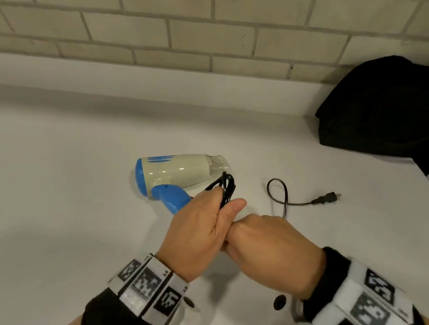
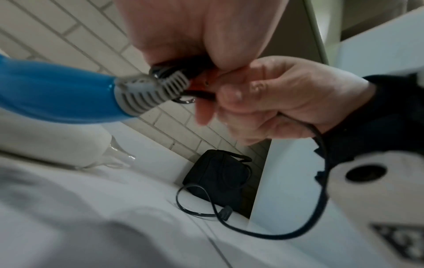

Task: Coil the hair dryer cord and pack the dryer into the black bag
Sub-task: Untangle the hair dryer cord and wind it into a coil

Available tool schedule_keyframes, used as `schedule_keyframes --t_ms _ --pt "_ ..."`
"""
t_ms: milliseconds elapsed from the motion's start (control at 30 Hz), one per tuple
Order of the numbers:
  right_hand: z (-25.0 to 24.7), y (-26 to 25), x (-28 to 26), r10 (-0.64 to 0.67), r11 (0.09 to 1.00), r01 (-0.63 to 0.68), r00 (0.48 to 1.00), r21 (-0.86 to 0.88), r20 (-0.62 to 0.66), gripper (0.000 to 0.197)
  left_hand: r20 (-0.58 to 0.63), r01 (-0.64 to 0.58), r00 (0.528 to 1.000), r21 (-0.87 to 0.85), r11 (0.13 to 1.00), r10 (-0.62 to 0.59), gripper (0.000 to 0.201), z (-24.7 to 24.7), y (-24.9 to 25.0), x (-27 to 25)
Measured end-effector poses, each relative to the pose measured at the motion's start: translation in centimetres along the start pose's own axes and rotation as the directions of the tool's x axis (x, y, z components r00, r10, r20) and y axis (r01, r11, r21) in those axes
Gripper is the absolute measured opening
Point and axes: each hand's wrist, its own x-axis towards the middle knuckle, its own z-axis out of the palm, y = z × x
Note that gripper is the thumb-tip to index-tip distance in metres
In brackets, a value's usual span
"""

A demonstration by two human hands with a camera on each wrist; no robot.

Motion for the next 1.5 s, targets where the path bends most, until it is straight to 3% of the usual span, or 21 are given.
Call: schedule_keyframes --t_ms 100,233,333,433,533,600,700,767,867,900,1033,1133,1300,1400,1500 --pt "-0.2 1.2 -1.0 -0.056 0.993 0.062 0.996 0.097 -0.067 0.030 0.020 -0.033 0.999 0.164 0.986 0.030 0.082 0.1 0.1 -0.1" --pt "-0.2 2.8 -1.7 -0.066 0.964 0.125 0.967 0.233 -0.246 0.047 0.066 -0.092 0.995 0.365 0.926 0.073 0.053 -0.4 0.4 0.0" --pt "-0.4 5.1 -2.4 -0.021 0.962 0.133 0.907 0.238 -0.421 0.034 0.011 -0.048 0.999 0.430 0.902 0.048 0.047 -0.7 0.1 -0.5" --pt "-0.9 6.8 -2.9 0.087 0.901 0.161 0.843 0.403 -0.531 0.024 0.030 0.042 0.998 0.348 0.936 -0.056 0.046 -1.1 -0.2 -1.0" --pt "-0.6 6.6 -2.5 0.190 0.752 0.194 0.851 0.630 -0.489 0.013 0.078 0.155 0.984 0.076 0.985 -0.161 0.048 -1.1 -0.2 -0.9" --pt "-0.2 6.0 -1.7 0.243 0.650 0.186 0.868 0.737 -0.433 0.011 0.123 0.234 0.968 -0.150 0.961 -0.216 0.048 -1.4 0.3 -0.6" --pt "0.5 6.1 -0.2 0.278 0.622 0.080 0.908 0.779 -0.314 0.018 0.242 0.335 0.933 -0.324 0.885 -0.265 0.052 -2.0 0.7 -0.4" --pt "1.3 6.4 0.8 0.274 0.615 0.003 0.937 0.789 -0.217 0.021 0.255 0.341 0.932 -0.373 0.863 -0.258 0.041 -2.5 0.6 -0.2" --pt "2.0 5.7 1.8 0.247 0.563 -0.033 0.960 0.825 -0.130 0.024 0.265 0.386 0.921 -0.520 0.762 -0.286 0.031 -3.3 0.3 -0.1" --pt "2.0 5.4 2.0 0.245 0.557 -0.020 0.959 0.831 -0.141 0.024 0.272 0.393 0.918 -0.533 0.749 -0.288 0.028 -3.7 0.1 -0.1" --pt "0.7 4.9 2.3 0.254 0.493 0.077 0.940 0.867 -0.228 0.016 0.274 0.381 0.917 -0.386 0.840 -0.290 0.019 -4.5 -0.2 -0.2" --pt "-0.1 4.6 1.8 0.188 0.453 0.119 0.956 0.883 -0.225 0.017 0.256 0.435 0.899 -0.430 0.791 -0.355 0.024 -3.8 -0.2 -0.3" --pt "0.2 3.4 2.0 0.125 0.471 0.132 0.969 0.872 -0.214 0.049 0.310 0.473 0.879 -0.469 0.745 -0.363 0.045 -2.7 -0.6 -0.1" --pt "1.1 2.7 2.6 0.098 0.413 0.132 0.977 0.901 -0.188 0.030 0.362 0.474 0.875 -0.502 0.723 -0.322 0.056 -2.7 -0.6 0.1" --pt "1.4 2.6 2.6 0.123 0.258 0.125 0.979 0.958 -0.161 0.010 0.375 0.492 0.868 -0.559 0.667 -0.325 0.052 -2.8 -0.5 -0.1"
